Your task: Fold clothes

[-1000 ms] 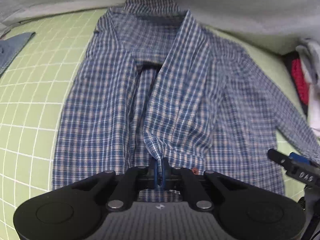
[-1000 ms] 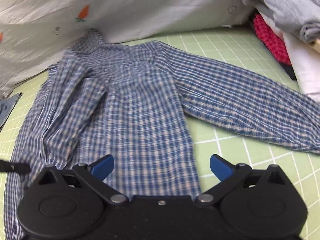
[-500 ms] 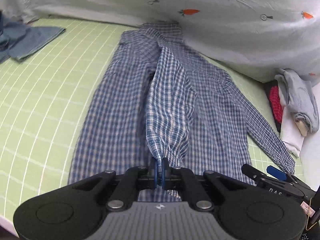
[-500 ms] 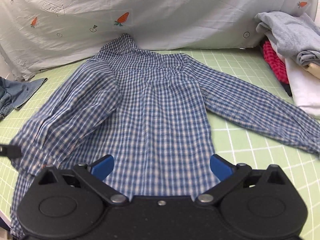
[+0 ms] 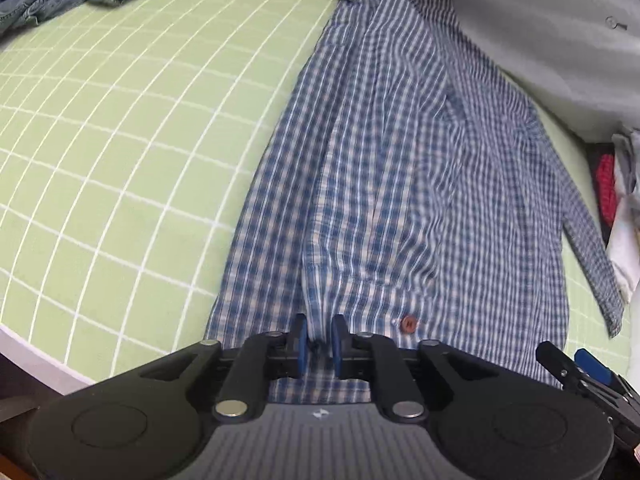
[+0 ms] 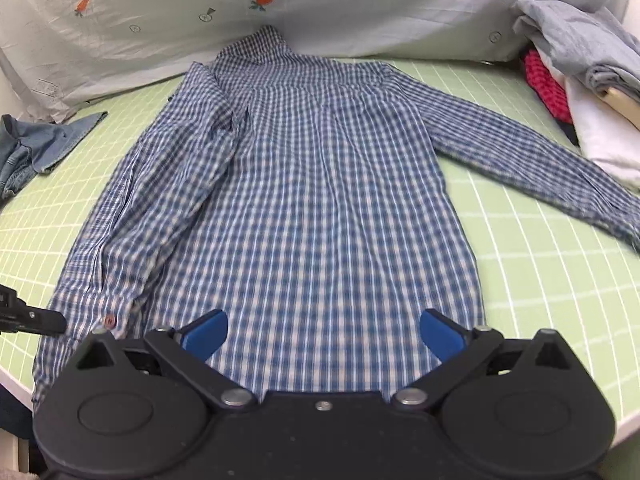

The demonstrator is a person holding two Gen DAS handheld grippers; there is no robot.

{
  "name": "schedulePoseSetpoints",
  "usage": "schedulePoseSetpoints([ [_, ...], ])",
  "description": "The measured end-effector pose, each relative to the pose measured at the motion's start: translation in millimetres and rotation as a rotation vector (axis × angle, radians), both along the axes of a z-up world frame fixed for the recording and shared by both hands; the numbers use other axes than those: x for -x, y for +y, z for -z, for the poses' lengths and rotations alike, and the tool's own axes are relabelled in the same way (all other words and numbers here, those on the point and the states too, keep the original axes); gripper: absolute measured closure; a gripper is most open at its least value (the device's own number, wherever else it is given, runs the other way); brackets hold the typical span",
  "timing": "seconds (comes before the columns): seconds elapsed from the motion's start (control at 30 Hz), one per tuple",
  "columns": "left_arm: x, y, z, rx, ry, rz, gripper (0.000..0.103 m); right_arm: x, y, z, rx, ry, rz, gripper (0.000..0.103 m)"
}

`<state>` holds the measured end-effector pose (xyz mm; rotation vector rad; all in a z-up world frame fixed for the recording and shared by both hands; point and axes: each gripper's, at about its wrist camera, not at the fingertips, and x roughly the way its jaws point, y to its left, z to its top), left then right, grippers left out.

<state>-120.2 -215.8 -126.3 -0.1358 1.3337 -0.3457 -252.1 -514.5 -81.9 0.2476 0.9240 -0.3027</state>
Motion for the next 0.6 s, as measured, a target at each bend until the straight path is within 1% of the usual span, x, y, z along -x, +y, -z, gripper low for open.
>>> schedulePoseSetpoints([
  [0.03, 0, 0, 2, -0.010, 0.011, 0.001, 0.069, 3, 1, 1, 0.000, 0.005, 0.007, 0.000],
  [0.07, 0, 0, 3, -0.024, 0.016, 0.003, 0.066, 6, 2, 1, -0.002, 0.009, 0.015, 0.000],
  [0.1, 0, -2, 2, -0.036, 0.012, 0.008, 0.063, 7, 1, 2, -0.005, 0.011, 0.024, 0.000],
  [0.17, -1, -5, 0, -0.060, 0.006, 0.018, 0.062, 10, 0, 0, -0.014, -0.001, 0.041, 0.000],
  [0.23, -1, -8, -3, -0.086, -0.008, 0.029, 0.053, 12, -4, -3, -0.027, -0.029, 0.051, 0.000],
  [0.27, 0, -10, -9, -0.105, -0.039, 0.040, 0.051, 12, -5, -5, -0.029, -0.043, 0.054, 0.000],
  [0.33, 1, -19, -22, -0.133, -0.119, 0.071, 0.040, 13, -9, -7, -0.028, -0.062, 0.051, 0.000],
  [0.4, 2, -30, -35, -0.138, -0.185, 0.099, 0.034, 13, -14, -10, -0.027, -0.077, 0.047, 0.000],
  [0.47, 2, -41, -45, -0.124, -0.223, 0.116, 0.032, 14, -21, -12, -0.029, -0.093, 0.045, 0.000],
  [0.53, 4, -55, -53, -0.118, -0.247, 0.124, 0.019, 14, -31, -14, -0.033, -0.110, 0.039, 0.000],
  [0.6, 7, -69, -60, -0.126, -0.272, 0.131, 0.017, 15, -43, -16, -0.034, -0.127, 0.033, 0.000],
])
